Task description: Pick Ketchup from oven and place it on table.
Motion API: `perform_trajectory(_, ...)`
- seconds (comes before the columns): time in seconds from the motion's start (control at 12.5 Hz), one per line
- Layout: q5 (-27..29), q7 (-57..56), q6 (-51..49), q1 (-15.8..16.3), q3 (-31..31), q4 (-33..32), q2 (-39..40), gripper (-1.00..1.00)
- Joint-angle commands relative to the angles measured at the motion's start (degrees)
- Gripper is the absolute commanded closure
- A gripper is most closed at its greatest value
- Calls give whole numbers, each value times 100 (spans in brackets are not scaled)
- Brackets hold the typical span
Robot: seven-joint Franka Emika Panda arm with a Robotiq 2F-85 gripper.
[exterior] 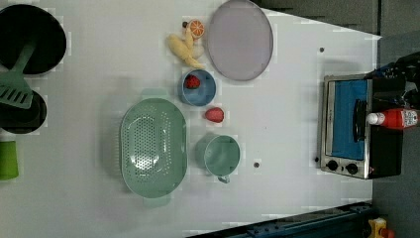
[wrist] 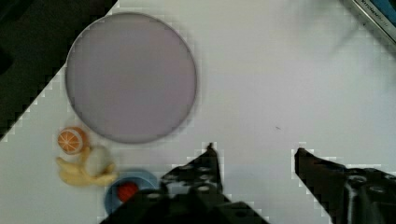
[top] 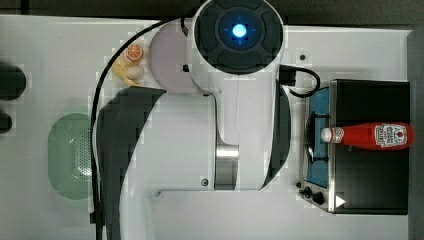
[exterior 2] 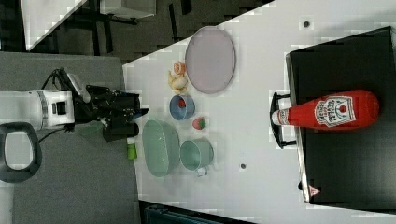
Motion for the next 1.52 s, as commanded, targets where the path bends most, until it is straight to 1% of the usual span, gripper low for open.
perform_trajectory(0.08,-68,-284,-1016,-155,-215,-1393,-2461,-58)
perform_trajectory(0.24,-69,-284,-1004,-158,-224,-1393,-2458,-99)
perform_trajectory(0.48,-77,-284,-685,-219,-400,-1392,-2410,-100)
perform_trajectory(0.8,-78,-286,-110,-376,-1020,-1383,-2113,-100)
perform_trajectory(1.2,-78,-331,131,-468,-2011,-1343,-1390,-100)
perform_trajectory(1.52,-79,-386,956,-500,-2686,-1121,-597,-100)
